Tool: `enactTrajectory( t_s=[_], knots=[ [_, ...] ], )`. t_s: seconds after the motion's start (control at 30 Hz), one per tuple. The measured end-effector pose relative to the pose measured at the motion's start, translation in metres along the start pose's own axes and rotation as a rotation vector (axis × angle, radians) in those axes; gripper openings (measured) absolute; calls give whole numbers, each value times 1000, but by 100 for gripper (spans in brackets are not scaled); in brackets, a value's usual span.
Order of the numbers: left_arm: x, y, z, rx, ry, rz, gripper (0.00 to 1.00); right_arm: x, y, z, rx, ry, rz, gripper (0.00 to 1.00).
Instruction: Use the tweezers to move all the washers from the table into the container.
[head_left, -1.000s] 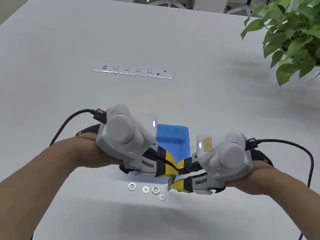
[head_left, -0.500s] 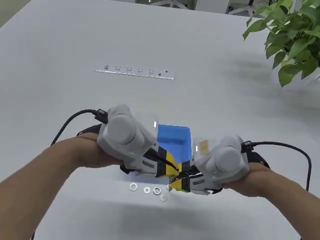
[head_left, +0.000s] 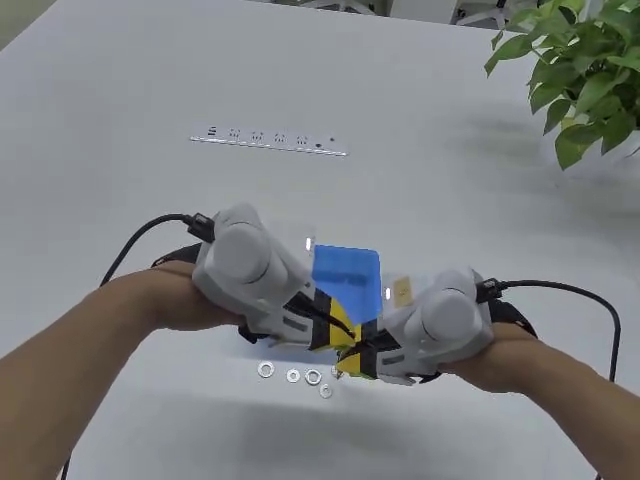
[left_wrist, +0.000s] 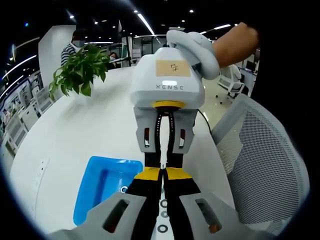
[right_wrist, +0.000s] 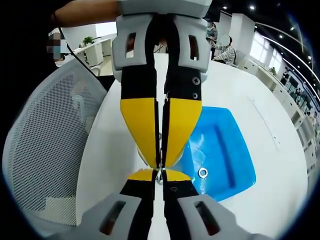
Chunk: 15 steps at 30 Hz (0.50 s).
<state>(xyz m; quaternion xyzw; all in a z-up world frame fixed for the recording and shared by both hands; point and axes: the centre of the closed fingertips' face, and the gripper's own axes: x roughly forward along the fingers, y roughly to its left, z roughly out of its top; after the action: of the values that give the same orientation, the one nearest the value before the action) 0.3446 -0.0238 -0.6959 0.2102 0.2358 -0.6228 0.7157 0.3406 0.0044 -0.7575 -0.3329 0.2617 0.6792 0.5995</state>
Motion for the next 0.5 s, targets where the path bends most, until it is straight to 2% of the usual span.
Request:
enactTrajectory(
  t_s=[0.5],
  knots=[
    [0,1,0,8,10,3,6,-1,0,0,18,-4,-5,4]
  ],
)
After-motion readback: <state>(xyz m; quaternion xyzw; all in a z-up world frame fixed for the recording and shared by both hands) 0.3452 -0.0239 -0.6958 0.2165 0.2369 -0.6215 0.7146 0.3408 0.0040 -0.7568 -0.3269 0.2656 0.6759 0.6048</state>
